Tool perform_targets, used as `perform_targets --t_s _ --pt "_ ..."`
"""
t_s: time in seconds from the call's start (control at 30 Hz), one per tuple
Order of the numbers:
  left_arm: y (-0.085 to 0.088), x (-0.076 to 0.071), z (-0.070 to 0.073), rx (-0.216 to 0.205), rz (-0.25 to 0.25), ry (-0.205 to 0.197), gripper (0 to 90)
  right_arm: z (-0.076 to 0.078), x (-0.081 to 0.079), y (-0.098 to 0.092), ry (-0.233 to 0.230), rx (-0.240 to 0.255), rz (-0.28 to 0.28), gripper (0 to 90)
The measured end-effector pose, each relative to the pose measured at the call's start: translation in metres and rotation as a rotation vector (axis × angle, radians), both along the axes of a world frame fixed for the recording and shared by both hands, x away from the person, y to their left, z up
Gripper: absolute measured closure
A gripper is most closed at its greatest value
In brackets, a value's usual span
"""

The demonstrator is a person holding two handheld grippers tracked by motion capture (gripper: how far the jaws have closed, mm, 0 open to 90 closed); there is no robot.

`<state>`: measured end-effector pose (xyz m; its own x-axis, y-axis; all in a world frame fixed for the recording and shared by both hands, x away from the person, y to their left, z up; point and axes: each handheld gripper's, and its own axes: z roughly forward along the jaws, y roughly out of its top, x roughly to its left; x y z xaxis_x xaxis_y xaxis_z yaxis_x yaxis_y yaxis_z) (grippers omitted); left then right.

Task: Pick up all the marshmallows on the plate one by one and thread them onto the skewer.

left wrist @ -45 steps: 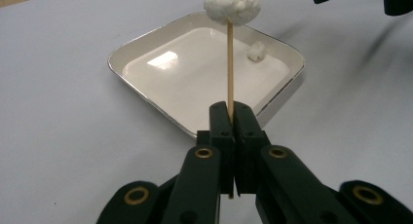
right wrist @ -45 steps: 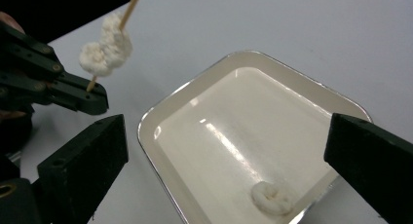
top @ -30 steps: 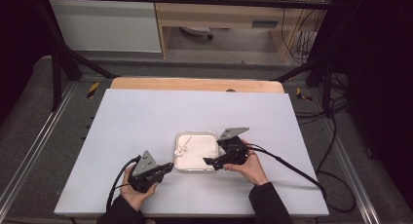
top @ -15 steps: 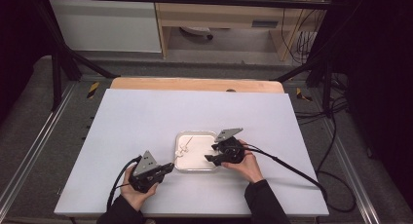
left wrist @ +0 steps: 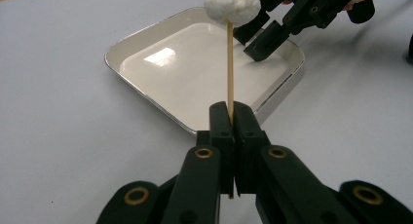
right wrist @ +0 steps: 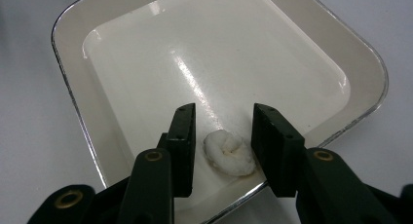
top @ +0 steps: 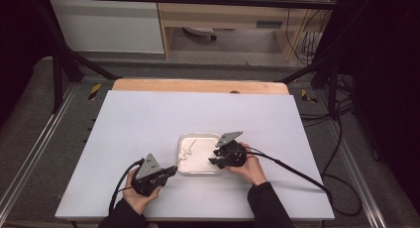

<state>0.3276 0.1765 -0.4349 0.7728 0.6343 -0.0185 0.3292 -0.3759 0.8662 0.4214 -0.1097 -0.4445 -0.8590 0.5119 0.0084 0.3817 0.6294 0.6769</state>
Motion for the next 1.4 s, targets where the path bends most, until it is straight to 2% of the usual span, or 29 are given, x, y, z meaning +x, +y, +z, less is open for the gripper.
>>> perform_targets --t_s 0.17,0.53,0.8,1.13,1.4 --pt "0.000 0.000 0.000 0.001 0.000 0.000 88.6 0.001 0.000 -0.001 0.013 -0.004 -0.001 69.0" --pt "0.000 0.000 0.000 0.004 -0.002 -0.002 88.6 0.002 0.001 -0.002 0.034 -0.001 -0.023 75.1" --pt "0.000 0.000 0.000 0.003 -0.003 -0.002 88.6 0.005 0.001 -0.004 0.039 0.036 -0.040 77.8" --pt "-0.002 -0.001 0.000 0.008 0.000 -0.002 88.6 0.020 -0.003 -0.008 0.040 0.162 -0.035 79.4" --pt "-0.002 -0.001 0.000 0.017 -0.007 -0.007 88.6 0.036 -0.008 -0.012 0.035 0.290 -0.033 80.1"
